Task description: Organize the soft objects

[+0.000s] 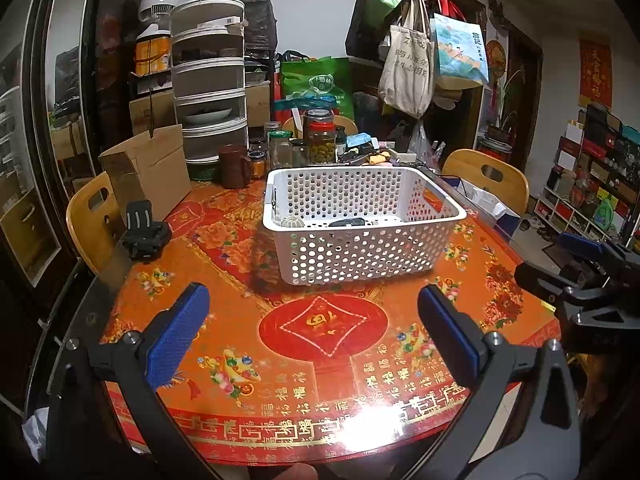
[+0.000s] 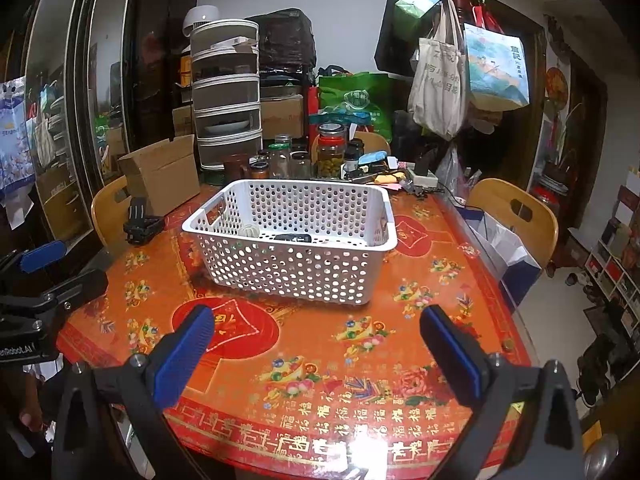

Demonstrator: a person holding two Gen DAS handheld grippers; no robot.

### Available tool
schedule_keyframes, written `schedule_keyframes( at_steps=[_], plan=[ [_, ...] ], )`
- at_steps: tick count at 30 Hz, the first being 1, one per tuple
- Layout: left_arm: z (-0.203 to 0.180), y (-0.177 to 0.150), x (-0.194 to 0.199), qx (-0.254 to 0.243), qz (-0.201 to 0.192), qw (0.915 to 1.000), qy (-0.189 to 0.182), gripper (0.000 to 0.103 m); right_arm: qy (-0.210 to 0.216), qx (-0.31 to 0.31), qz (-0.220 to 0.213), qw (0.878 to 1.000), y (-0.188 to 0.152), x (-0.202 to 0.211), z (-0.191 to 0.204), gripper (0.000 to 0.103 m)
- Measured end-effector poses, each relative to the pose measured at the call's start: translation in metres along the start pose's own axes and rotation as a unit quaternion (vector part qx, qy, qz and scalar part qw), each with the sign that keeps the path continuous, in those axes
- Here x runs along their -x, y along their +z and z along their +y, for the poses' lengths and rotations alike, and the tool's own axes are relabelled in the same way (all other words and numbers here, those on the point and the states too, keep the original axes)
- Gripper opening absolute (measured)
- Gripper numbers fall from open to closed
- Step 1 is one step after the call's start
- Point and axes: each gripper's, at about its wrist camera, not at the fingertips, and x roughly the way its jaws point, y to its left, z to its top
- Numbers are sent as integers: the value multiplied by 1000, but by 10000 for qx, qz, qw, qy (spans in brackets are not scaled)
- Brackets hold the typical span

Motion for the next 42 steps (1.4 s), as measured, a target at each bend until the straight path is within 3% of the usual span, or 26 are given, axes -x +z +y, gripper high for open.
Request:
schedule_keyframes(
  at_steps=[42],
  plan=[
    [0,-4,-2,-12,18,10000,-49,103,112,-13,69,9999,-1,0,1,102]
  ],
)
